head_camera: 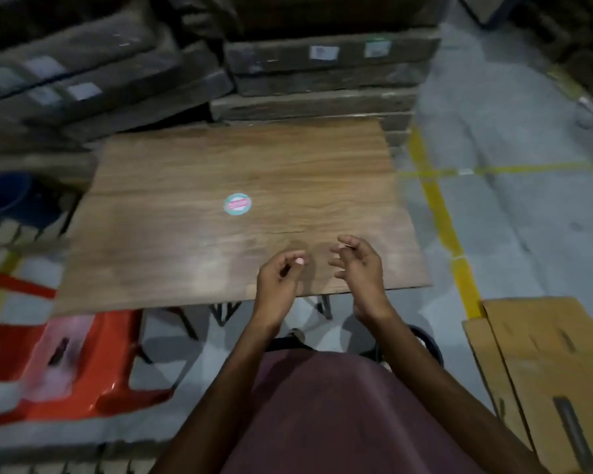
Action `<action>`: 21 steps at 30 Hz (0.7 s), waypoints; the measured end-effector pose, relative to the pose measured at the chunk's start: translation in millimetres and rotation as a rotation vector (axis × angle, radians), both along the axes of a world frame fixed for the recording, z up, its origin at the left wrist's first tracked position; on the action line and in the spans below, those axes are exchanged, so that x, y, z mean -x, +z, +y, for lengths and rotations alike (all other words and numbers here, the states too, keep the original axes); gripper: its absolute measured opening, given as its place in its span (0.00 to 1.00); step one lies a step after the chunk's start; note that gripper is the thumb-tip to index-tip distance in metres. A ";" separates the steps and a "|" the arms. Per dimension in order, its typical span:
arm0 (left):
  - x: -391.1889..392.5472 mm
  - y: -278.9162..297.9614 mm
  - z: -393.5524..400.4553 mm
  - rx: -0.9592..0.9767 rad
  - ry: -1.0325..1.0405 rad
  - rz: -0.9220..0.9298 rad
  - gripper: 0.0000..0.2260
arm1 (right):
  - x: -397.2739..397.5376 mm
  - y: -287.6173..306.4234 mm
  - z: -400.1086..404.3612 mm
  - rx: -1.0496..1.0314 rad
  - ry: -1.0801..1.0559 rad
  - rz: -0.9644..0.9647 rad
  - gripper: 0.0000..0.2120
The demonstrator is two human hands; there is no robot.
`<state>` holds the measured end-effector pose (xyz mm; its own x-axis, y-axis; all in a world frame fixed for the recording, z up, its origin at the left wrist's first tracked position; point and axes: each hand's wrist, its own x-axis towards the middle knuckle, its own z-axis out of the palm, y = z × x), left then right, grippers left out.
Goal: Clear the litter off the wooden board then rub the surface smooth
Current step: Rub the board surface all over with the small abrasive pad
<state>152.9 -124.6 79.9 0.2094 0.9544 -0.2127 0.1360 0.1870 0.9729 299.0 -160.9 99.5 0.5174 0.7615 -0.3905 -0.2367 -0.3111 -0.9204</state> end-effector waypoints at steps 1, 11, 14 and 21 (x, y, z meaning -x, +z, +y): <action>9.4 0.7 -3.6 0.006 0.061 0.000 0.09 | 7.5 2.7 4.1 -0.001 0.056 0.002 0.09; 122.4 8.3 -12.0 0.022 0.567 -0.048 0.08 | 90.2 25.5 60.6 -0.034 0.412 -0.027 0.07; 161.5 9.0 -5.8 0.015 0.635 -0.084 0.08 | 126.1 28.6 78.6 -0.047 0.488 -0.035 0.08; 278.0 4.6 20.4 0.035 0.689 -0.050 0.07 | 253.7 21.8 128.7 -0.029 0.613 -0.060 0.08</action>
<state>-125.1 -104.3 84.5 -0.4320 0.8662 -0.2512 -0.0698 0.2456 0.9669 45.2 -32.3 121.3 0.0023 0.9373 -0.3486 0.0296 -0.3485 -0.9369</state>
